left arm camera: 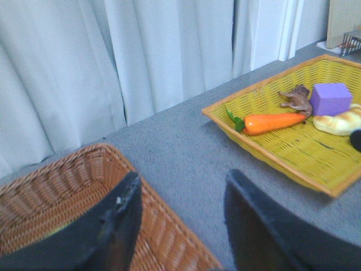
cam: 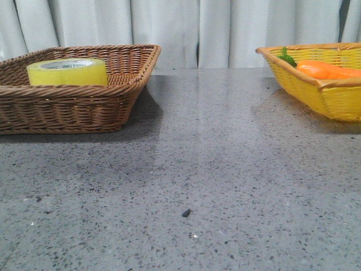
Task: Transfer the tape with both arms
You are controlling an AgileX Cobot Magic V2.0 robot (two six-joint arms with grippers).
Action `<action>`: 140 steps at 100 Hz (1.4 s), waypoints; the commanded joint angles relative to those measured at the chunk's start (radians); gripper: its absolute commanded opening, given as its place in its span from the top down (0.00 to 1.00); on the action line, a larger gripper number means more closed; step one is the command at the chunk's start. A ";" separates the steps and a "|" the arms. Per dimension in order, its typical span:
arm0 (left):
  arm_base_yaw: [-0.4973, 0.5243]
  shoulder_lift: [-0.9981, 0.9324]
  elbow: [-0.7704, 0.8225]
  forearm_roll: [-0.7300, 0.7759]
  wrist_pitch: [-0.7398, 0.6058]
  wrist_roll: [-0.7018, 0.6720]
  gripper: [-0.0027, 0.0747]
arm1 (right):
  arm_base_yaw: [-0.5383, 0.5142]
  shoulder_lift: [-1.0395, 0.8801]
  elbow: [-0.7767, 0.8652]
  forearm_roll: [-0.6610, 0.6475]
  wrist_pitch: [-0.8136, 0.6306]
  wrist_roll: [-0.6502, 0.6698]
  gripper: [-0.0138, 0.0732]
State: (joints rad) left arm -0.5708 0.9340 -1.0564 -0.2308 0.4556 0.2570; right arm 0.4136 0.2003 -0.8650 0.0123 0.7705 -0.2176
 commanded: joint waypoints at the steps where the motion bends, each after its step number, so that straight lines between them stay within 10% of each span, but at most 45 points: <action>1: -0.002 -0.123 0.114 -0.003 -0.117 -0.009 0.67 | 0.001 -0.041 0.069 -0.025 -0.166 0.002 0.92; 21: 0.025 -0.396 0.382 -0.003 -0.196 -0.009 0.99 | 0.001 -0.091 0.176 -0.028 -0.199 0.002 0.92; 102: 0.025 -0.560 0.555 -0.003 -0.231 -0.009 0.99 | 0.001 -0.091 0.235 -0.028 -0.194 0.002 0.92; 140: 0.093 -0.879 0.940 0.145 -0.412 -0.069 0.99 | 0.001 -0.091 0.235 -0.028 -0.194 0.002 0.92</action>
State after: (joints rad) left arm -0.5178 0.1416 -0.1860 -0.1035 0.1606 0.2403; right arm 0.4136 0.0935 -0.6070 -0.0069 0.6609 -0.2176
